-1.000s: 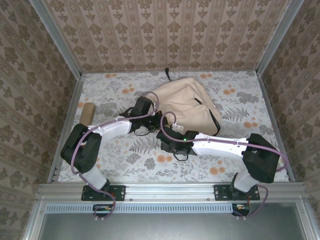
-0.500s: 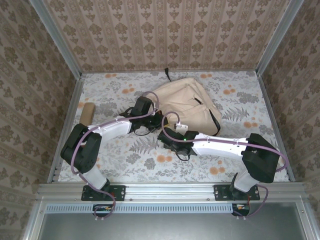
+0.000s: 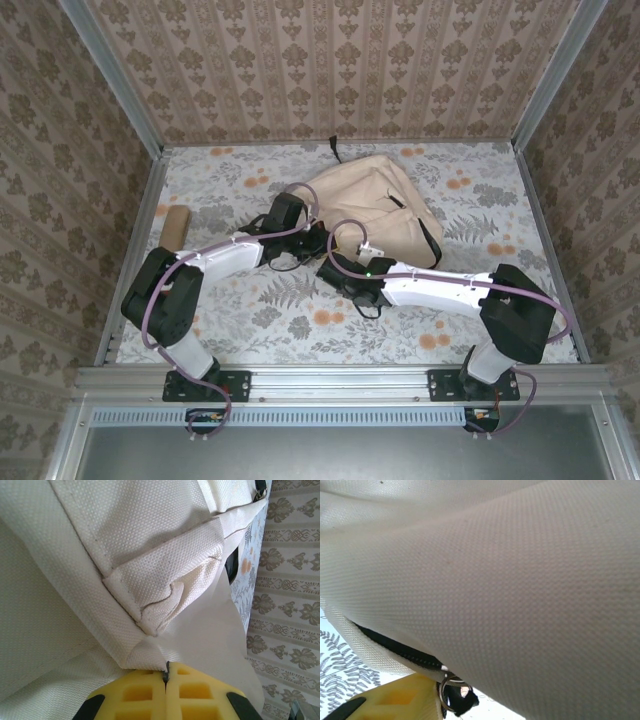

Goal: Pack books, pencil case, and school supplies into a backpack

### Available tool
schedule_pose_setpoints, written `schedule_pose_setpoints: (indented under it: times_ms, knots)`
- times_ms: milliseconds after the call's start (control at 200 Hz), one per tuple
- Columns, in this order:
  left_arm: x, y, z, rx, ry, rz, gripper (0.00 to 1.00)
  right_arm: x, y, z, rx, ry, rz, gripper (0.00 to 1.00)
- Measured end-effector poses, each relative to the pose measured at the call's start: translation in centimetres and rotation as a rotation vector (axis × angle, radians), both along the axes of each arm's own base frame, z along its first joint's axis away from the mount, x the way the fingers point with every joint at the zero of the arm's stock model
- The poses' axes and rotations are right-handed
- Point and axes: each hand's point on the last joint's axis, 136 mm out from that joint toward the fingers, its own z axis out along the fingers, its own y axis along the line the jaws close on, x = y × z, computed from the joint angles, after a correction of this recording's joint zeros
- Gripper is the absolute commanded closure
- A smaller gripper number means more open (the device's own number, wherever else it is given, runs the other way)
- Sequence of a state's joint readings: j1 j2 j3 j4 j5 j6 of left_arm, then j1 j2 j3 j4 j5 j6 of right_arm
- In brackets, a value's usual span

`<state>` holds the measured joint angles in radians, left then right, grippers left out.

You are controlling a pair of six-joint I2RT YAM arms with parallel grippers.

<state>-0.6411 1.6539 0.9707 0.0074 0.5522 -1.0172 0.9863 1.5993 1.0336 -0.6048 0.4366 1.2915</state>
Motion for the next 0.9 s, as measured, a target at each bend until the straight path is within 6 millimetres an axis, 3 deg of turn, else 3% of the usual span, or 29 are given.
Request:
schedule_pose_setpoints:
  times_ms: [170, 485, 780, 900]
  knots:
    - [-0.1, -0.1, 0.0, -0.001, 0.001, -0.004, 1.0, -0.4, -0.5, 0.4, -0.011, 0.007, 0.007, 0.73]
    - [-0.1, 0.0, -0.1, 0.0, 0.002, -0.002, 1.0, -1.3, -1.8, 0.0, -0.11, 0.055, 0.075, 0.81]
    - [0.0, 0.0, -0.1, 0.0, 0.002, 0.0, 1.0, -1.2, -1.2, 0.8, -0.154, 0.06, 0.157, 1.0]
    - [0.0, 0.0, -0.1, 0.002, 0.003, 0.0, 1.0, -1.3, -1.2, 0.8, -0.171, 0.063, 0.188, 1.0]
